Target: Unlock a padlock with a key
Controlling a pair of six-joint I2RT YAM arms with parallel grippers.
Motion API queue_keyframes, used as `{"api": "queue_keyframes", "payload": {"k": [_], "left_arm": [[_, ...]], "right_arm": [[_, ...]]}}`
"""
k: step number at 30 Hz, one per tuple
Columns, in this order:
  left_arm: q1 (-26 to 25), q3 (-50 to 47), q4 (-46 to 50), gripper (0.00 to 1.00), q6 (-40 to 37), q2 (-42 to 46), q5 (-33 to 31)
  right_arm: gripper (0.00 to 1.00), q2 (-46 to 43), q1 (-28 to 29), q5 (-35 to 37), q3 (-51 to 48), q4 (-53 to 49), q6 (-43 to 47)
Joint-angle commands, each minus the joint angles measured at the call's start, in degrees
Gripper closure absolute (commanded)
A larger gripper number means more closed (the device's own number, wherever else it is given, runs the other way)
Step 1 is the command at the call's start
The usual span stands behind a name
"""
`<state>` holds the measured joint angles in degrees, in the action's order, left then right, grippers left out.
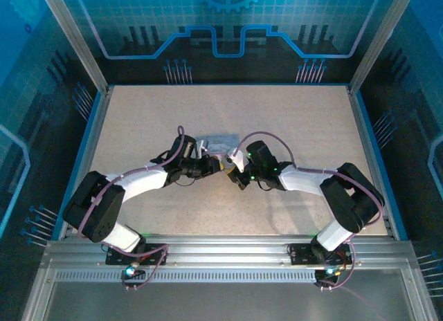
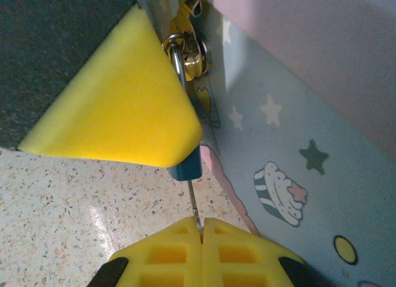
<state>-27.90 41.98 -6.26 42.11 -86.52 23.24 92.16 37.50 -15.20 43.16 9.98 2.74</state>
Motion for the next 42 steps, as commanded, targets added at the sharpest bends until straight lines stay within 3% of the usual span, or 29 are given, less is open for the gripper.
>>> {"api": "queue_keyframes", "payload": {"k": [1, 17, 30, 42], "left_arm": [[-0.12, 1.97, -0.94, 0.78, -0.25, 0.38, 2.23], [-0.14, 2.1, -0.83, 0.78, -0.62, 0.24, 2.7], [-0.12, 2.48, -0.34, 0.78, -0.97, 0.05, 3.95], [-0.16, 2.94, -0.24, 0.78, -1.12, 0.29, 4.69]], "right_arm": [[1.0, -0.8, 0.29, -0.84, 1.06, 4.63, 1.22], [1.0, -0.62, 0.21, -7.54, 1.59, 5.18, 2.71], [1.0, -1.37, -0.32, -3.72, 0.27, 10.65, 2.35], [1.0, 1.52, -1.55, -4.49, 0.26, 12.3, 3.4]]}}
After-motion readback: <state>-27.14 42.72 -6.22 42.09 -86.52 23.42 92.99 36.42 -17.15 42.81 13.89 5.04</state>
